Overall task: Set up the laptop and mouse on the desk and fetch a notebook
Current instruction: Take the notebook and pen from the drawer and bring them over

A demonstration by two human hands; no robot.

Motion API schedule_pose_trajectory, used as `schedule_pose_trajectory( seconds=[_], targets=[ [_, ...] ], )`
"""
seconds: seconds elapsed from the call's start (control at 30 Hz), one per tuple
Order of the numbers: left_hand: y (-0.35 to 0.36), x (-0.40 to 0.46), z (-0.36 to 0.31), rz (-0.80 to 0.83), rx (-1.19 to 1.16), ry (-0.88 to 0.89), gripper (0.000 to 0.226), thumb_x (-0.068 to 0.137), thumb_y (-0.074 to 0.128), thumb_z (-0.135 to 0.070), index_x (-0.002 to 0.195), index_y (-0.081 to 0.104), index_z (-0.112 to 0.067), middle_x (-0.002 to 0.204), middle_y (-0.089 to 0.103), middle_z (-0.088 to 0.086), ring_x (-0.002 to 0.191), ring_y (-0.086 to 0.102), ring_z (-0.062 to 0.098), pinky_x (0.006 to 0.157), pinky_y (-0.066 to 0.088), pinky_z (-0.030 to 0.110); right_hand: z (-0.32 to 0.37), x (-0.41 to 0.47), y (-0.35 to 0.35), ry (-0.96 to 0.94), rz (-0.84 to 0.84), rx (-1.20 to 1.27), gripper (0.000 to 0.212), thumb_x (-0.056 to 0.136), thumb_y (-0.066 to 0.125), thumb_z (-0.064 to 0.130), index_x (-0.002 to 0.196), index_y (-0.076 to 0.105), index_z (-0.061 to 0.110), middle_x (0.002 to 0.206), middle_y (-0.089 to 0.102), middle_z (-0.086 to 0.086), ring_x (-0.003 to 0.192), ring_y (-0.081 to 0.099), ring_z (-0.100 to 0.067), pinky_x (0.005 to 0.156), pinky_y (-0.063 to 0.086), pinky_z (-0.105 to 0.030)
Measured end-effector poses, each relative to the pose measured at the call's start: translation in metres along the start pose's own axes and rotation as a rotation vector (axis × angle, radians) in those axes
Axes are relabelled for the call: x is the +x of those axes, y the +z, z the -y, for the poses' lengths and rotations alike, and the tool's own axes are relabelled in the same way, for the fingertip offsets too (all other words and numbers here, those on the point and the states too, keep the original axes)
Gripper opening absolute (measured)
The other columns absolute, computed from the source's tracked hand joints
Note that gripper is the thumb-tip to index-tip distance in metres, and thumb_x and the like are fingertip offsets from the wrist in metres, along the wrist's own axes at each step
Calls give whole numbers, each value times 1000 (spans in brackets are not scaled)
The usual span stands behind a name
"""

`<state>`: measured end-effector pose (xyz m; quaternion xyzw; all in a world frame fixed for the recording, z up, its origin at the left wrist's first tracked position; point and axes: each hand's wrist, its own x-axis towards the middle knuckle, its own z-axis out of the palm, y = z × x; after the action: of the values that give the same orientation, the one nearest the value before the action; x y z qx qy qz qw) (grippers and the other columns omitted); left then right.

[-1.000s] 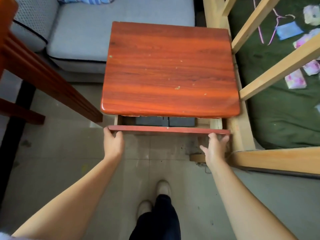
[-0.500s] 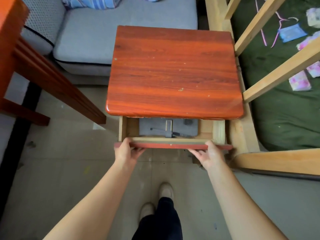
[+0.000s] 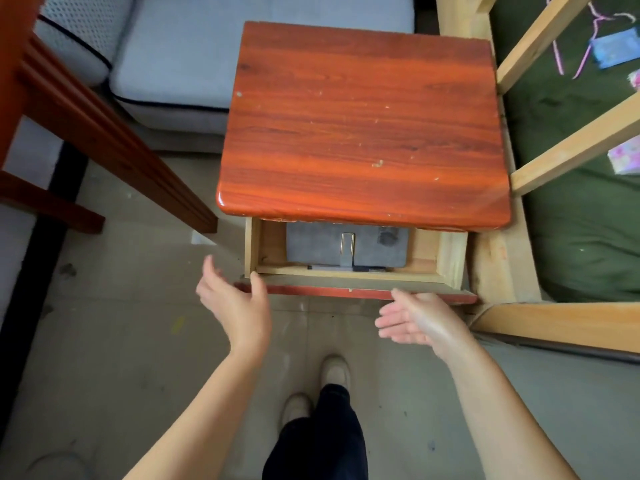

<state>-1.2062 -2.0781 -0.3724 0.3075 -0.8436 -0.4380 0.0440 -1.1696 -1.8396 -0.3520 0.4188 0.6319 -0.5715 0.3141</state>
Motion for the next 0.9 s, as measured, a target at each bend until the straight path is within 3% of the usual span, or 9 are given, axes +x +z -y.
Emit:
schedule_pose_trajectory(
  seconds=[0.07,0.13,0.23,0.3,0.5,0.6,0.67,0.8,0.9],
  targets=[
    [0,-4,-6,114,84,403,39,83,52,2,122,51,-5,119,50,15,115,41,24,95,26,19,19,2,11,-283,-127,-281,30,93,45,24,84,68,7,61,73,1,58,69,-15,48,52,-19],
    [13,5,-17,363,157,498,32,87,47,3,115,58,-6,116,57,13,112,50,28,93,34,21,43,16,27,-559,-219,-550,23,91,45,20,88,68,17,78,73,6,71,67,-16,64,55,-28],
    [46,31,-27,602,344,254,38,94,43,-9,132,45,-6,132,49,15,118,51,33,98,42,38,56,52,47,-597,-81,-957,29,92,43,15,113,61,21,115,62,-2,97,60,-23,86,51,-38],
    [64,47,-29,637,401,111,41,94,44,-13,133,39,-3,133,47,22,117,51,38,97,43,43,51,73,51,-553,-7,-1086,29,92,47,15,118,58,21,120,57,-4,101,57,-25,88,50,-39],
    [90,75,-21,628,182,-191,54,89,59,-21,135,37,-3,130,55,17,118,54,33,87,43,34,47,97,49,-570,12,-1168,5,89,54,23,90,59,23,97,45,-1,102,47,-24,89,44,-40],
    [92,82,-15,654,23,-304,45,86,65,-24,125,52,-5,127,59,14,116,54,28,86,40,29,46,95,46,-570,29,-1116,11,89,54,21,78,55,20,88,40,3,94,45,-22,82,43,-39],
    [91,84,-11,681,-26,-371,53,84,68,-30,127,52,-4,129,58,11,119,52,27,89,38,29,44,88,38,-615,48,-1037,12,90,52,19,79,56,18,83,42,3,83,48,-22,75,44,-40],
    [84,80,-9,755,-165,-427,57,84,66,-40,129,50,-9,127,59,6,117,54,24,90,42,32,37,56,22,-969,-115,-970,17,92,53,21,102,66,19,85,59,-3,73,56,-25,62,45,-35],
    [78,68,-16,794,-390,-481,45,87,61,-43,122,48,-17,119,59,2,111,57,22,79,52,36,28,27,17,-1261,-343,-883,18,87,56,19,97,71,15,69,61,-2,57,57,-21,49,45,-28]
  ],
)
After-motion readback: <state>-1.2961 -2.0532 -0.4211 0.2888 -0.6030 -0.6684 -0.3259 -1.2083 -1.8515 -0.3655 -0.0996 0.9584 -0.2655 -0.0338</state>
